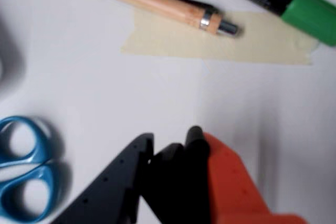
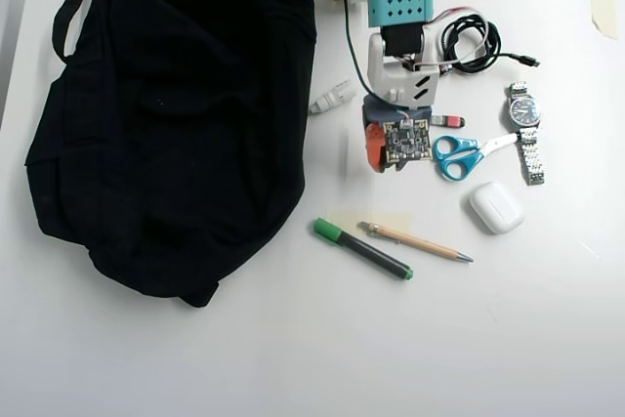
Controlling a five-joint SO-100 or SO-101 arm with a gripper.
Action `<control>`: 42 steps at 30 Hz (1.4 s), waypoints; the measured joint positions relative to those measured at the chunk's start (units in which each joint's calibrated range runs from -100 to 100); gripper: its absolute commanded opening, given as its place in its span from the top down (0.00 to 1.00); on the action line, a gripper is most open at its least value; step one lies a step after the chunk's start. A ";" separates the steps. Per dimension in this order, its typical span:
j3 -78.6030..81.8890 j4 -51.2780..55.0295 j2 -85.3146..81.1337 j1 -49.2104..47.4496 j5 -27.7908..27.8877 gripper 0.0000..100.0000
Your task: Put the black bike light into the black bag
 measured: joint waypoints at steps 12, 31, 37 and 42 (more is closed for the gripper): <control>-0.51 13.98 -15.10 7.63 4.54 0.98; -5.03 28.80 -26.77 32.81 15.19 0.98; 9.64 11.50 -26.69 41.69 14.51 0.98; 16.81 -6.22 -17.68 44.26 12.50 0.98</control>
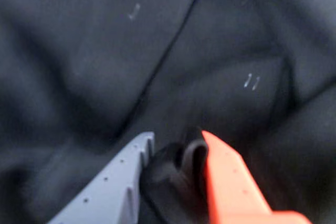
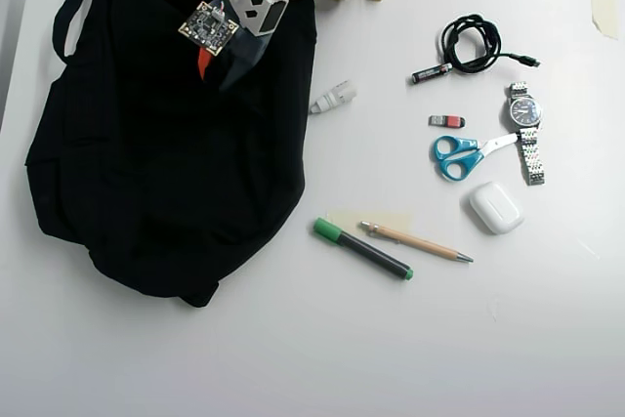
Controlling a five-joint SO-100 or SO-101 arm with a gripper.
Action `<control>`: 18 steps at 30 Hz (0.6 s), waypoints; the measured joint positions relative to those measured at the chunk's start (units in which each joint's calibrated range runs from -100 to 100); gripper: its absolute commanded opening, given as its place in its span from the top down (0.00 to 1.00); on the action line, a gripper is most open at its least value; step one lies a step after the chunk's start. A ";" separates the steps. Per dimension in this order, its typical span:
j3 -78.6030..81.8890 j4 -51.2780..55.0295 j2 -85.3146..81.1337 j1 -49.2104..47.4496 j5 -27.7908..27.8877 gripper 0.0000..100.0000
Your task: Put the black bike light into the black bag
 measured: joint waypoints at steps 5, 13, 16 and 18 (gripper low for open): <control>-8.87 -14.15 20.02 1.39 -0.78 0.87; -12.37 -13.80 22.52 -1.25 -2.44 0.65; -12.37 -1.28 9.01 -8.88 -4.30 0.67; -12.46 6.99 -3.34 -11.67 -4.49 0.85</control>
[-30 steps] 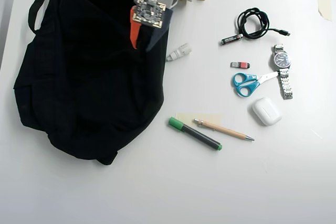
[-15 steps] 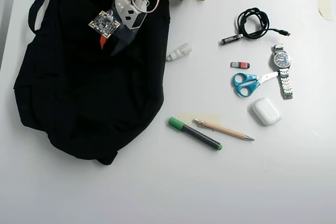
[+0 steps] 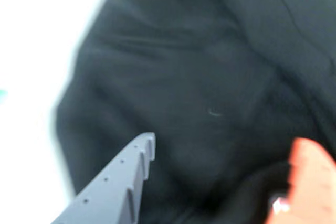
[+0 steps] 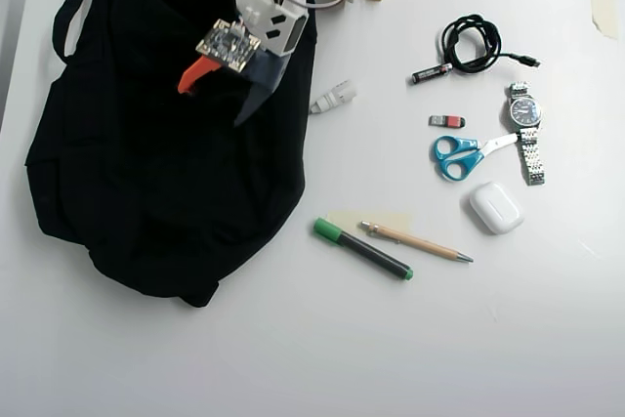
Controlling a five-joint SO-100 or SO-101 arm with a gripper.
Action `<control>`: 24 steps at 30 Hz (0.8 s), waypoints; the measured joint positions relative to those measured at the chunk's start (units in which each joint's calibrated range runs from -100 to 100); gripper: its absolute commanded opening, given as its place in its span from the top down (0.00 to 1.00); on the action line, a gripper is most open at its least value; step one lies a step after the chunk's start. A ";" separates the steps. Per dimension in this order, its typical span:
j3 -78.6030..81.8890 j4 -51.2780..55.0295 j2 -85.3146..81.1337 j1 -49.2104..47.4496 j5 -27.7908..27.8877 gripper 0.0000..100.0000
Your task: Put the black bike light into the black bag
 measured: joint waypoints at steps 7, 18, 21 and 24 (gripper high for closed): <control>0.51 23.95 -37.61 -20.26 -4.30 0.98; 22.70 22.07 -55.88 -36.33 -5.76 0.98; 31.66 18.07 -62.05 -39.34 -5.76 0.98; 40.70 14.32 -68.14 -39.71 -5.76 0.98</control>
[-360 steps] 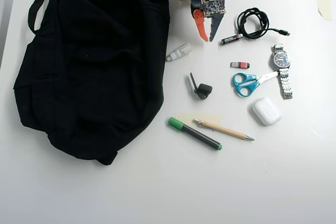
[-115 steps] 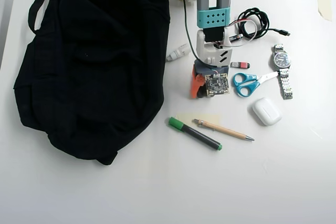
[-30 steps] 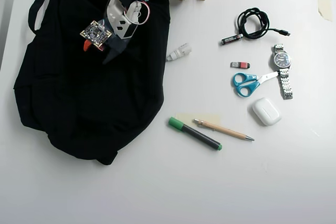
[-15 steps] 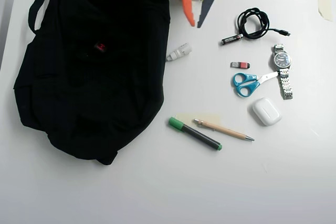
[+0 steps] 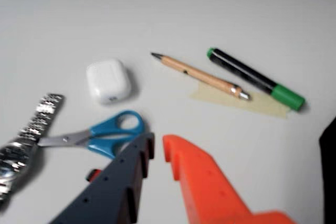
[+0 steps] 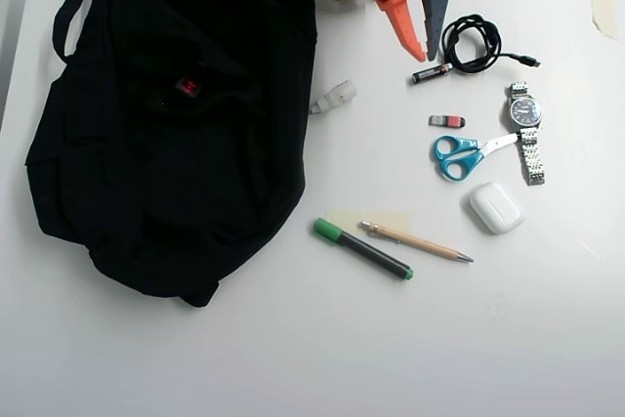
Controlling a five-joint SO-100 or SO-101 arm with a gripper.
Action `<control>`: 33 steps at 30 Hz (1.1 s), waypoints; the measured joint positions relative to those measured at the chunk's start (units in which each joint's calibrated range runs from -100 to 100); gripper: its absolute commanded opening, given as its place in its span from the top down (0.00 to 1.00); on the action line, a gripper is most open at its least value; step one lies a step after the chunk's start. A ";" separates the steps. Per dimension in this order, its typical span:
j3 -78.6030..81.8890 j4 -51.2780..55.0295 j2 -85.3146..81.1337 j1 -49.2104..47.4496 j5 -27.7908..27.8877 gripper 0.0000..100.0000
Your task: Put the black bike light into the black bag
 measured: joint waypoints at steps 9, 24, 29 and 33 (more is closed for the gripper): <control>16.30 -2.39 -9.84 -1.25 -0.54 0.98; 19.37 -3.07 -9.92 -0.44 -3.03 0.98; 19.37 -0.17 -9.92 2.64 -3.03 0.98; 19.54 8.52 -9.92 3.74 -2.93 0.98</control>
